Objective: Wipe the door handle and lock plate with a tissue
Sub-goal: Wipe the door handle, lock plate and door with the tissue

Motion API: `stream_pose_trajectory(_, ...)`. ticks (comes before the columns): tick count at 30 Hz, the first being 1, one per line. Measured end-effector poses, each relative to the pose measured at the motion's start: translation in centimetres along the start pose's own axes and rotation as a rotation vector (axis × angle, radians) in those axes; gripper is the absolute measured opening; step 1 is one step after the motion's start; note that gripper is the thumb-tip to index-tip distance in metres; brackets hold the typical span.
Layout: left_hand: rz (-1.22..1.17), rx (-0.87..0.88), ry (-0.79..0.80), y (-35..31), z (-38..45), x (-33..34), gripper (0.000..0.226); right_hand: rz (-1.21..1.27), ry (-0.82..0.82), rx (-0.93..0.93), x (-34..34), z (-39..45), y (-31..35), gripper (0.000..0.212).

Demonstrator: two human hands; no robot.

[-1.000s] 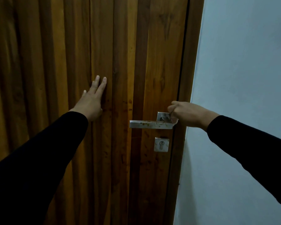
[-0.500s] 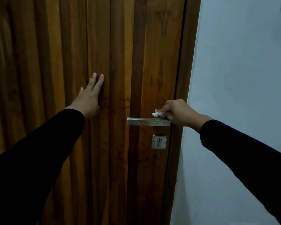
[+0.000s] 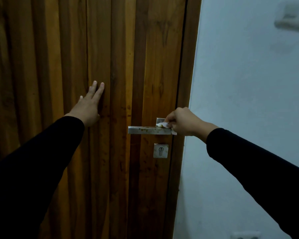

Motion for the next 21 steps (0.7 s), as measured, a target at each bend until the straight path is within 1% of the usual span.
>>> stream_pose_trajectory(4,-0.011,-0.006,0.025,0.0,0.0,0.1,0.103,0.075,0.064,0.021,-1.0,-0.5,0.3,0.018)
stream_pose_trajectory(7,-0.025,-0.015,0.034,0.1,0.0,0.1,0.103,0.159,-0.035,0.089,-3.2,-0.2,-0.6,0.015)
stream_pose_trajectory(9,-0.031,-0.019,0.034,0.0,0.0,0.1,0.103,0.114,-0.094,0.110,-3.8,-0.1,-1.0,0.018)
stream_pose_trajectory(10,-0.033,-0.019,0.032,0.0,0.0,0.1,0.104,0.075,-0.098,0.107,-3.7,-0.1,-1.0,0.020)
stream_pose_trajectory(16,-0.033,-0.011,0.032,-0.1,0.0,0.1,0.103,-0.076,0.032,0.082,-0.6,-0.2,0.5,0.023)
stream_pose_trajectory(21,-0.021,-0.011,0.035,-0.1,0.0,0.0,0.103,-0.224,0.056,0.069,0.5,0.7,1.4,0.020)
Point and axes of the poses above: each hand's wrist, its own z-axis towards the middle knuckle, its own x-axis out of the palm, y = z × x, the point moved 9 cm from there along z, towards the middle knuckle, and after that the axes turned 10 degrees about -y, right-handed, at the moved point
